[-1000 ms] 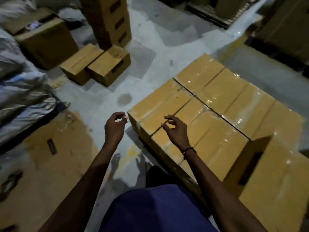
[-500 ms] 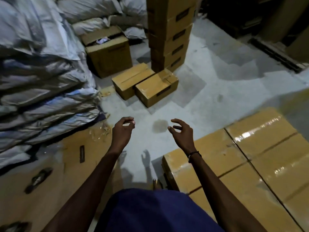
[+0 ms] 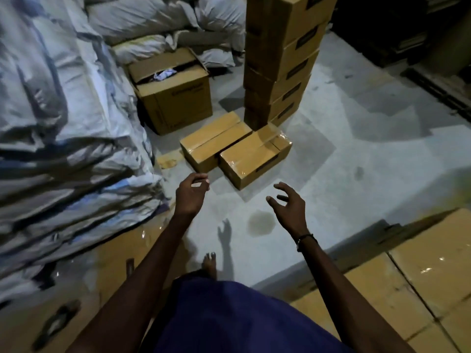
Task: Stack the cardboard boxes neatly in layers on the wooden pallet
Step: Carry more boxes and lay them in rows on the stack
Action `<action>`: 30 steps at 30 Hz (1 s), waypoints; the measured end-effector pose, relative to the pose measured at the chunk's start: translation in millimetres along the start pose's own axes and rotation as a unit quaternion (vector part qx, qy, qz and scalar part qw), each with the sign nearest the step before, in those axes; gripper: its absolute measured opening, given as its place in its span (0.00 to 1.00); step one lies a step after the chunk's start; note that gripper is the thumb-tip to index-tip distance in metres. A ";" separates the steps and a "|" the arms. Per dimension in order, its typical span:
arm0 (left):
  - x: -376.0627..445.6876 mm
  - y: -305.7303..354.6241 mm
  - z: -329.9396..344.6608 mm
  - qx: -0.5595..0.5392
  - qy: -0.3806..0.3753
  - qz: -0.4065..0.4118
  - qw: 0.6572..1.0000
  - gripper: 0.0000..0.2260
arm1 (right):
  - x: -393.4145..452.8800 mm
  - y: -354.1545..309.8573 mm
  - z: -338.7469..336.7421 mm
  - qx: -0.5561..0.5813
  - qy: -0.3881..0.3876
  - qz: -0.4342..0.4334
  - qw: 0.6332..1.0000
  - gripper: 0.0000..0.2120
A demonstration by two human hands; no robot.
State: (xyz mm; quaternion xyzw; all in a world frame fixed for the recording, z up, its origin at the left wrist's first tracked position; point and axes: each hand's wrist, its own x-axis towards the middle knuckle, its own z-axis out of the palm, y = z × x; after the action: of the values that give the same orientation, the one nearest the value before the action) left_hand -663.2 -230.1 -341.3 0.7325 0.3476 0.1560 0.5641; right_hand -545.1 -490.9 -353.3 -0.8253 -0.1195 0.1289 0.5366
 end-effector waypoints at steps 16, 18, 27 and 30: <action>344.1 25.2 64.9 0.151 -0.197 0.030 0.968 0.06 | 222.4 -13.0 74.2 -0.033 0.083 0.126 0.988 0.35; 384.4 21.3 85.1 0.192 -0.218 0.015 0.957 0.08 | 260.2 3.6 80.6 -0.064 0.061 0.139 0.986 0.41; 573.0 -34.3 194.8 0.276 -0.336 0.009 0.900 0.31 | 430.6 103.1 138.8 -0.124 -0.014 0.228 0.966 0.65; 639.4 -90.5 244.9 0.319 -0.365 0.028 0.874 0.38 | 488.7 163.1 169.4 -0.141 -0.013 0.253 0.957 0.69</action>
State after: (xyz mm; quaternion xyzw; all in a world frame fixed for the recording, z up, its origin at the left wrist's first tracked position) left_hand -87.6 43.2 -607.7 0.8871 0.1270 -0.2264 0.3817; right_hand -134.8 -246.6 -610.3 -0.8941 0.0693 0.2534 0.3627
